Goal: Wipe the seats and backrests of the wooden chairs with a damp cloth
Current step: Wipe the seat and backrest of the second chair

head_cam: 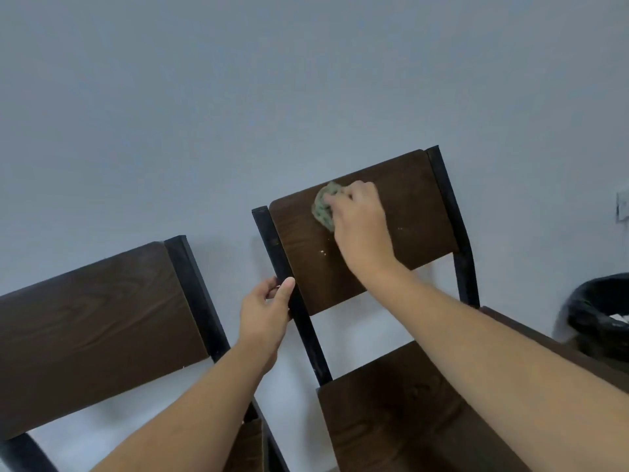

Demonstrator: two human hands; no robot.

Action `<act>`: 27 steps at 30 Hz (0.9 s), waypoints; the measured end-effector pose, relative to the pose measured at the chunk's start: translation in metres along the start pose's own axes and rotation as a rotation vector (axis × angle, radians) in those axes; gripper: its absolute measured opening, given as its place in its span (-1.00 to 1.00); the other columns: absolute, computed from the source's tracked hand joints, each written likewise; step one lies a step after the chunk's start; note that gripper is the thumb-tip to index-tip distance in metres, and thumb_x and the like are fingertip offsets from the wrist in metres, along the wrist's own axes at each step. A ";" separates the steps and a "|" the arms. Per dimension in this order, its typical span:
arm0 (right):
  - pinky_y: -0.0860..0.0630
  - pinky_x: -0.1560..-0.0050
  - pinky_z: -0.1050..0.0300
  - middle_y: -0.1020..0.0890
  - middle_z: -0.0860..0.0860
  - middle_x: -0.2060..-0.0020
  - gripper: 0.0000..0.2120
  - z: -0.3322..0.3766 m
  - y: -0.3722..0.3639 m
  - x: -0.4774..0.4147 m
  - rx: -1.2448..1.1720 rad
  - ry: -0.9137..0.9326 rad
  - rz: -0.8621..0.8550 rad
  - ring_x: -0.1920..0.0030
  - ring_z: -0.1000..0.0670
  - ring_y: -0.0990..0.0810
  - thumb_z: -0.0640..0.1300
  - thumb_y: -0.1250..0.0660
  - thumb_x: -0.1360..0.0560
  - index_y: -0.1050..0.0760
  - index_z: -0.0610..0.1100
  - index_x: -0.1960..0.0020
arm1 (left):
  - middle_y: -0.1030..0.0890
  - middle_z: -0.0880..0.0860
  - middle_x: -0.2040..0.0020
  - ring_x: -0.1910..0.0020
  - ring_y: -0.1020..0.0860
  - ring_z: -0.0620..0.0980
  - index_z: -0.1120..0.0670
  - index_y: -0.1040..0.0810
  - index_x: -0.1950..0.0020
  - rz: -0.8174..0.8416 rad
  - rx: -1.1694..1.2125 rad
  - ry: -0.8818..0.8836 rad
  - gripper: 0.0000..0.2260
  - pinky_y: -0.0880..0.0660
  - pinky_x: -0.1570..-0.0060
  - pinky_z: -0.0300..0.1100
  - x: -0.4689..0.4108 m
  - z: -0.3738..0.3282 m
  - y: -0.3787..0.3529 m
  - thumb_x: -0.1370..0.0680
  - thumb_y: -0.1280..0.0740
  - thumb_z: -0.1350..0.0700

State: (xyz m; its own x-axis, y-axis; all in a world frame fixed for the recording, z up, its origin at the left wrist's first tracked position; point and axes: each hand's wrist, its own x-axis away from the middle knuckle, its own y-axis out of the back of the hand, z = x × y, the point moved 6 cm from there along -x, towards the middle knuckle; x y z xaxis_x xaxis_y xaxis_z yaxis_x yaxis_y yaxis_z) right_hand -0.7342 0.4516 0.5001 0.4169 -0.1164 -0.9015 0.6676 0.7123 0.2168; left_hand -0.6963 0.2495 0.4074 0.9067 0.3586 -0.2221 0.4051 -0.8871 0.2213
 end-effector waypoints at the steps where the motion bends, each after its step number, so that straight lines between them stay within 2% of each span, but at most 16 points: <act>1: -0.64 -0.02 0.02 -0.59 -0.20 -0.05 -0.80 0.022 -0.013 0.028 -0.002 0.181 0.103 -0.08 -0.12 -0.56 -0.28 -0.42 -0.52 -0.64 -0.26 -0.14 | -0.68 0.07 -0.24 -0.24 -0.65 0.04 0.12 -0.48 -0.51 0.006 0.014 -0.001 -0.54 -0.60 -0.29 0.06 -0.001 0.000 0.000 -0.64 -0.36 -0.03; 3: -0.66 0.03 0.04 -0.63 -0.21 -0.02 -0.78 0.024 -0.019 0.075 0.047 0.409 0.285 -0.08 -0.15 -0.58 -0.29 -0.45 -0.50 -0.65 -0.27 -0.14 | -0.68 0.08 -0.23 -0.23 -0.65 0.04 0.13 -0.47 -0.51 0.018 0.034 0.003 -0.54 -0.60 -0.27 0.03 -0.003 0.001 -0.002 -0.65 -0.36 -0.01; 4: -0.66 0.05 0.02 -0.63 -0.21 0.00 -0.78 0.008 -0.012 0.078 0.072 0.426 0.292 -0.05 -0.14 -0.57 -0.30 -0.44 -0.51 -0.65 -0.27 -0.14 | -0.66 0.09 -0.25 -0.25 -0.64 0.06 0.14 -0.43 -0.54 0.011 0.046 0.008 -0.51 -0.59 -0.29 0.04 -0.003 0.002 -0.002 -0.65 -0.36 -0.01; 5: -0.65 0.08 -0.01 -0.61 -0.19 0.03 -0.80 -0.013 0.001 0.068 0.082 0.346 0.221 -0.01 -0.11 -0.54 -0.31 -0.41 -0.52 -0.65 -0.27 -0.14 | -0.64 0.10 -0.29 -0.28 -0.62 0.08 0.15 -0.40 -0.57 0.002 0.050 0.010 -0.47 -0.57 -0.33 0.06 -0.002 0.003 -0.003 -0.64 -0.37 -0.01; 8: -0.58 -0.06 -0.02 -0.55 -0.17 -0.02 -0.78 -0.066 0.037 0.004 0.088 -0.211 -0.126 0.02 0.02 -0.40 -0.26 -0.29 -0.60 -0.62 -0.24 -0.20 | -0.60 0.10 -0.36 -0.36 -0.57 0.10 0.13 -0.37 -0.60 -0.025 0.037 -0.020 -0.44 -0.51 -0.40 0.12 -0.001 0.002 -0.004 -0.64 -0.35 -0.03; 9: -0.55 -0.10 0.01 -0.55 -0.18 -0.05 -0.77 -0.063 0.035 -0.009 0.061 -0.314 -0.170 0.00 -0.02 -0.42 -0.26 -0.28 -0.60 -0.62 -0.23 -0.20 | -0.59 0.10 -0.37 -0.36 -0.56 0.10 0.13 -0.37 -0.60 -0.026 0.034 -0.023 -0.44 -0.51 -0.40 0.12 -0.002 0.002 -0.005 -0.64 -0.35 -0.03; 10: -0.50 -0.09 0.06 -0.55 -0.20 -0.05 -0.77 -0.045 0.024 -0.014 0.036 -0.297 -0.149 -0.03 -0.09 -0.45 -0.28 -0.28 -0.58 -0.62 -0.22 -0.19 | -0.59 0.09 -0.37 -0.36 -0.56 0.10 0.13 -0.37 -0.59 -0.029 0.030 -0.024 -0.45 -0.51 -0.39 0.12 -0.003 0.004 -0.004 -0.64 -0.35 -0.03; 12: -0.45 0.01 0.18 -0.57 -0.20 0.00 -0.79 0.000 -0.005 0.009 0.044 -0.026 -0.026 -0.04 -0.13 -0.49 -0.29 -0.32 -0.56 -0.63 -0.23 -0.16 | -0.61 0.09 -0.34 -0.33 -0.59 0.09 0.14 -0.39 -0.58 -0.023 0.030 -0.021 -0.45 -0.54 -0.36 0.11 -0.005 0.006 -0.002 -0.64 -0.37 -0.03; 14: -0.55 0.03 0.17 -0.59 -0.18 0.04 -0.78 0.013 -0.015 0.055 0.065 0.233 0.154 -0.04 -0.12 -0.52 -0.32 -0.38 -0.52 -0.64 -0.26 -0.16 | -0.63 0.09 -0.31 -0.31 -0.60 0.08 0.14 -0.39 -0.58 -0.023 0.031 -0.019 -0.42 -0.56 -0.34 0.10 -0.005 0.007 -0.002 -0.62 -0.38 -0.07; 15: -0.60 0.03 0.10 -0.60 -0.18 0.05 -0.75 0.000 -0.007 0.061 0.094 0.257 0.171 -0.02 -0.13 -0.53 -0.35 -0.39 -0.50 -0.64 -0.26 -0.17 | -0.62 0.07 -0.30 -0.31 -0.59 0.07 0.13 -0.39 -0.58 -0.029 0.032 -0.018 -0.42 -0.55 -0.35 0.10 -0.003 0.006 -0.003 -0.62 -0.38 -0.08; 17: -0.60 0.05 -0.01 -0.58 -0.18 0.04 -0.75 -0.038 0.024 0.033 0.106 0.019 0.026 0.01 -0.13 -0.50 -0.35 -0.36 -0.52 -0.64 -0.24 -0.17 | -0.60 0.00 -0.26 -0.32 -0.58 0.07 0.11 -0.41 -0.57 -0.045 0.046 -0.030 -0.45 -0.54 -0.37 0.11 -0.001 0.006 -0.003 -0.63 -0.37 -0.07; 19: -0.49 0.01 0.11 -0.55 -0.14 -0.01 -0.78 -0.062 0.042 -0.005 0.114 -0.301 -0.140 0.00 -0.06 -0.44 -0.25 -0.27 -0.60 -0.63 -0.21 -0.17 | -0.61 -0.02 -0.23 -0.32 -0.59 0.07 0.09 -0.46 -0.53 -0.057 0.042 -0.032 -0.49 -0.55 -0.35 0.10 -0.001 0.008 -0.004 -0.62 -0.37 -0.07; 20: -0.45 -0.02 0.15 -0.54 -0.13 -0.02 -0.77 -0.054 0.040 -0.014 0.130 -0.347 -0.158 -0.02 -0.05 -0.44 -0.22 -0.26 -0.61 -0.62 -0.19 -0.19 | -0.64 -0.01 -0.23 -0.30 -0.60 0.07 0.09 -0.48 -0.51 -0.049 0.035 -0.032 -0.51 -0.56 -0.33 0.10 -0.001 0.008 -0.005 -0.62 -0.37 -0.07; 21: -0.49 -0.04 0.12 -0.54 -0.13 -0.03 -0.77 -0.033 0.029 -0.017 0.113 -0.298 -0.121 -0.04 -0.07 -0.46 -0.22 -0.27 -0.59 -0.62 -0.18 -0.19 | -0.66 0.02 -0.22 -0.26 -0.62 0.06 0.09 -0.51 -0.48 -0.046 0.031 -0.025 -0.53 -0.58 -0.31 0.09 0.000 0.008 -0.004 -0.62 -0.38 -0.07; 25: -0.64 0.11 0.02 -0.59 -0.18 0.03 -0.75 0.051 -0.021 0.041 0.079 0.301 0.230 -0.03 -0.17 -0.54 -0.35 -0.44 -0.45 -0.64 -0.26 -0.13 | -0.71 0.06 -0.12 -0.15 -0.68 0.02 0.10 -0.56 -0.38 -0.013 0.041 -0.002 -0.62 -0.64 -0.22 0.03 0.001 0.006 0.000 -0.62 -0.38 -0.05; 27: -0.65 0.11 -0.01 -0.59 -0.16 0.04 -0.75 0.035 -0.011 0.031 0.123 0.316 0.224 -0.02 -0.15 -0.53 -0.33 -0.44 -0.46 -0.64 -0.24 -0.13 | -0.70 0.04 -0.15 -0.18 -0.67 0.02 0.08 -0.55 -0.42 -0.011 0.027 -0.010 -0.57 -0.62 -0.25 0.06 0.003 0.006 -0.002 -0.61 -0.38 -0.09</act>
State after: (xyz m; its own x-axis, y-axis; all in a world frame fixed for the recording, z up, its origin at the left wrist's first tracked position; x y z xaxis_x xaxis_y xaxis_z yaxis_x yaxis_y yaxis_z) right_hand -0.7071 0.4156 0.4829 0.3627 0.2645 -0.8936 0.6584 0.6058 0.4466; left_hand -0.6952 0.2500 0.4005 0.9010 0.3654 -0.2338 0.4113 -0.8908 0.1932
